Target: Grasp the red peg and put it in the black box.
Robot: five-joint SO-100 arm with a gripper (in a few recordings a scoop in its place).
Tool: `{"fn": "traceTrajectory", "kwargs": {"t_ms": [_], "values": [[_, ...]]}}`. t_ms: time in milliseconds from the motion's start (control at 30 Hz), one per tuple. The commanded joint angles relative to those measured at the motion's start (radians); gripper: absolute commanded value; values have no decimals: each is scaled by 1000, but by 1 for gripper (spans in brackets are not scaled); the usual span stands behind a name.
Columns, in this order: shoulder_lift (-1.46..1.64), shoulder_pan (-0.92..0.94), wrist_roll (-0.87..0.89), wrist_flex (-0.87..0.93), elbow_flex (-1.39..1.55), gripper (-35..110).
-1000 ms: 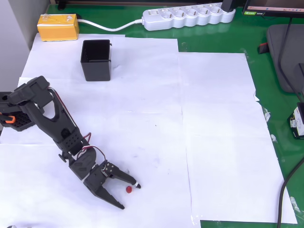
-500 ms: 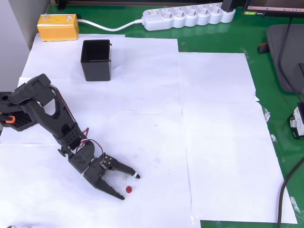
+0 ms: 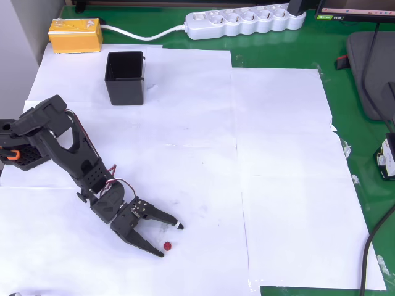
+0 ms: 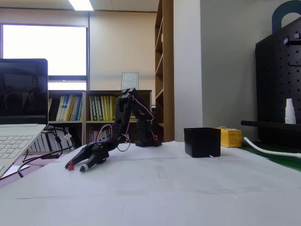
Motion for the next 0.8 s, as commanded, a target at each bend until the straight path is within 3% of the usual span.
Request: {"fn": "traceTrajectory", "kwargs": {"t_ms": [0, 367, 633, 767], "values": [[-29, 0, -23, 11, 12, 30], [-25, 0, -28, 6, 12, 27], [-26, 0, -12, 5, 12, 1], [-25, 0, -17, 5, 12, 0]]}}
